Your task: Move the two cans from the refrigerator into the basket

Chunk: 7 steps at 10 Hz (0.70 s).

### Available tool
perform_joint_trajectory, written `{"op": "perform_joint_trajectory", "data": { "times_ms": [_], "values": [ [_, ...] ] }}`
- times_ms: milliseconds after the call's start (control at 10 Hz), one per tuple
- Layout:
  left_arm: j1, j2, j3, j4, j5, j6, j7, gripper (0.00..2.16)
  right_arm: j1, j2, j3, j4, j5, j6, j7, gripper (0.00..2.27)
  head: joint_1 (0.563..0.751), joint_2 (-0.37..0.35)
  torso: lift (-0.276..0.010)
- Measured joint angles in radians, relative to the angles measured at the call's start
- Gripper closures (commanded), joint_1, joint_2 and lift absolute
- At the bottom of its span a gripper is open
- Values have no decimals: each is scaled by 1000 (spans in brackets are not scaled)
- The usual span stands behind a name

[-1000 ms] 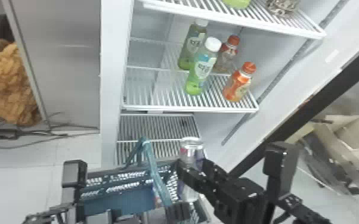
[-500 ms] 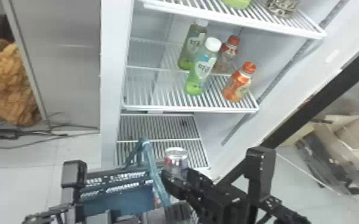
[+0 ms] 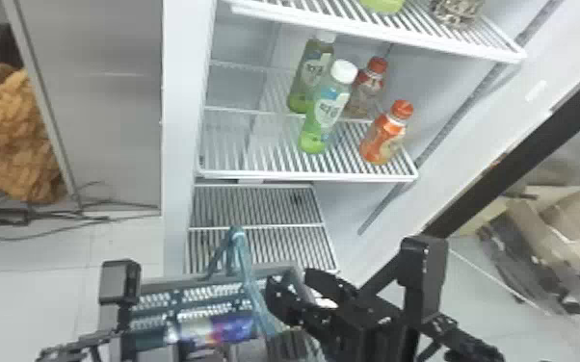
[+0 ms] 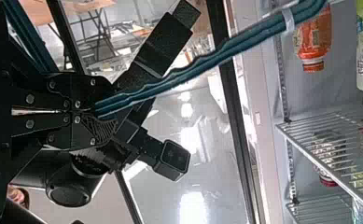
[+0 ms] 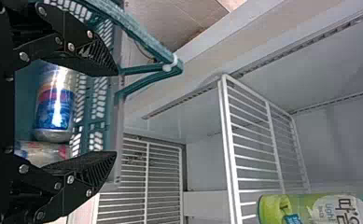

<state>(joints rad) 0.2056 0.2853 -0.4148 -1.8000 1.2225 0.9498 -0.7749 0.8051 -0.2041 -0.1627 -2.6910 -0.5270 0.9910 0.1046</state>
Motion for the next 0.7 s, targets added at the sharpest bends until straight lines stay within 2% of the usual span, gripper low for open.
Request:
{"op": "perform_joint_trajectory", "data": {
  "times_ms": [100,700],
  "values": [
    [1,0,1,0,0,0,-1,1185,2,0,-2,0,7,-28,27,458,695,-350,-276],
    [5,0,2,0,0,0,-1,1185,72,10,4,7,59,-482,-11,458,695,-350,-276]
  ]
}}
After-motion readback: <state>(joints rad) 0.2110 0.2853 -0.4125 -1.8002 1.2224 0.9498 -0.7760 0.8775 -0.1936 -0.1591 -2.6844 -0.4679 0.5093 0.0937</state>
